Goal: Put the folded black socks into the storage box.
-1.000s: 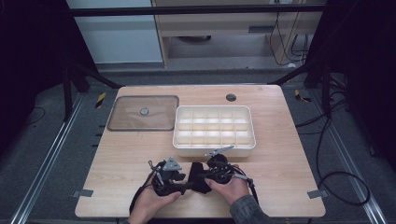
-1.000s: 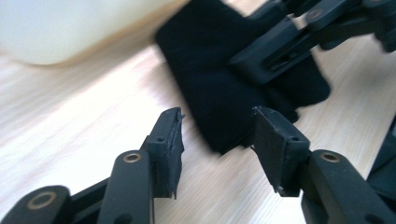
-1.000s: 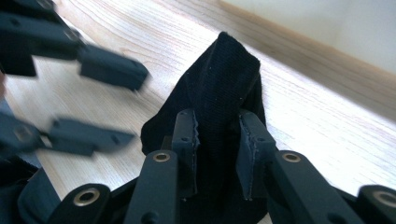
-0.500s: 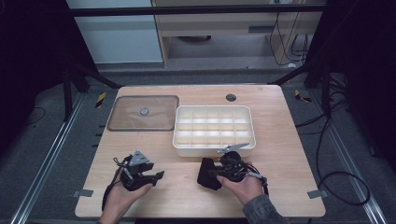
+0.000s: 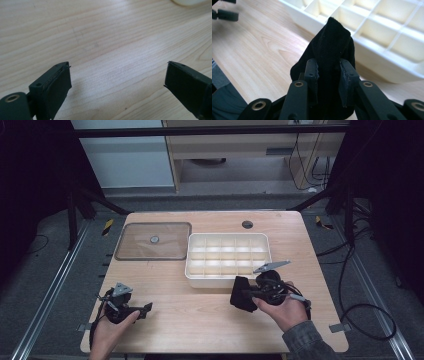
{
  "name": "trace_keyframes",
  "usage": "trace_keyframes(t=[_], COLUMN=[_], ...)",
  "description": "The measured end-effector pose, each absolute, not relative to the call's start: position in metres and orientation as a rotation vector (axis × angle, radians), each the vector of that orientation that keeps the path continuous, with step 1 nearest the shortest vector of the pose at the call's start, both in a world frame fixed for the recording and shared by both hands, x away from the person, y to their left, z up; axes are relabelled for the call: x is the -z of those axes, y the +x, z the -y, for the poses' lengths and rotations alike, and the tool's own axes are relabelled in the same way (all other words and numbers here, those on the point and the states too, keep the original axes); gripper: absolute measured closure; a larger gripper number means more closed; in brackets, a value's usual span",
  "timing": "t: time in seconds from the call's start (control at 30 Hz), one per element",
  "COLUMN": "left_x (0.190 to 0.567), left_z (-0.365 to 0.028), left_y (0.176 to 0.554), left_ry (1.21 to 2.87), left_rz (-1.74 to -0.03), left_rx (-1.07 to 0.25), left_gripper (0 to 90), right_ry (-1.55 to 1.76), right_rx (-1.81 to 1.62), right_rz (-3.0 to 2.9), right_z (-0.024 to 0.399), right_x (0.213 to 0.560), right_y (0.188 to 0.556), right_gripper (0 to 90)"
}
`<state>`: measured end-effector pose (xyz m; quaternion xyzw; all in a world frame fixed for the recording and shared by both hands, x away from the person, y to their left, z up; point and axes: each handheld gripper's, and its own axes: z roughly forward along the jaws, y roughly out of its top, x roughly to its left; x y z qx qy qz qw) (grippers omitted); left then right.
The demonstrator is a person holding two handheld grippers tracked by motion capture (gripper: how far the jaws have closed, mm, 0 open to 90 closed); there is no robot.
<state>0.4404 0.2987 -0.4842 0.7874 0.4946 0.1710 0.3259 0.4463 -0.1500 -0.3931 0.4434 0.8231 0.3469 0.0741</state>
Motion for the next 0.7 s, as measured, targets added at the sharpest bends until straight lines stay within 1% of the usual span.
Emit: trace_keyframes(t=[0.1,0.33,0.53,0.7], left_x=[0.488,0.492,0.498,0.500], left_z=[-0.299,-0.300,-0.299,-0.299], left_y=[0.441,0.443,0.446,0.447], left_ry=[2.120,2.106,2.108,2.110], left_rz=[-1.291,-1.280,-1.292,-1.285], left_rx=[-0.495,-0.470,-0.440,-0.456], left_gripper=[5.4,4.1,4.2,3.3], right_ry=[1.333,1.332,1.313,1.301], right_rx=[-1.004,-0.944,-0.887,-0.844], right_rz=[-2.450,-2.385,-2.377,-2.378], right_z=[0.159,0.179,0.185,0.187], right_x=[0.382,0.354,0.345,0.343], right_y=[0.452,0.477,0.490,0.500], right_gripper=[71.7,71.7,71.7,71.7])
